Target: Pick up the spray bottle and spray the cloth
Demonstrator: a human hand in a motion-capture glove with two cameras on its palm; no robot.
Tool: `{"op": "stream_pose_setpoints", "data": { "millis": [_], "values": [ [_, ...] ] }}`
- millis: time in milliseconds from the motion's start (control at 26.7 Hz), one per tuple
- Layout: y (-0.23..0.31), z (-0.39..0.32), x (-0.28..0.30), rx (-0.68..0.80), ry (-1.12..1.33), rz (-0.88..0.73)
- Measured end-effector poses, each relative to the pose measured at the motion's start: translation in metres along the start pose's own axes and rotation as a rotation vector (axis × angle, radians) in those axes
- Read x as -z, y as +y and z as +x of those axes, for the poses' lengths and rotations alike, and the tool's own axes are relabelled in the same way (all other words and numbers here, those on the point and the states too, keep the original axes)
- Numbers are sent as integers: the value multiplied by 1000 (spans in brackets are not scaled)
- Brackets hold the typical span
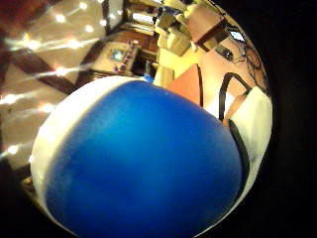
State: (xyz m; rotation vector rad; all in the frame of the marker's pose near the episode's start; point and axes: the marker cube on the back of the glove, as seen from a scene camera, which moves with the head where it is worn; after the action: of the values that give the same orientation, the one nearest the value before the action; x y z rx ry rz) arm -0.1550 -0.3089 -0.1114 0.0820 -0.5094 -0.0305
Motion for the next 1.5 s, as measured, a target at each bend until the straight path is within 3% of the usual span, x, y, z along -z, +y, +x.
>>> {"op": "stream_pose_setpoints", "data": {
  "millis": [525,862,1200,1500],
  "values": [
    [-40,-40,-35,-8,548,-370],
    [-40,-30,-118,-47,944,-607],
    [-24,-4,-191,-92,1146,-746],
    [-9,21,-240,-118,1142,-783]
  ]
}}
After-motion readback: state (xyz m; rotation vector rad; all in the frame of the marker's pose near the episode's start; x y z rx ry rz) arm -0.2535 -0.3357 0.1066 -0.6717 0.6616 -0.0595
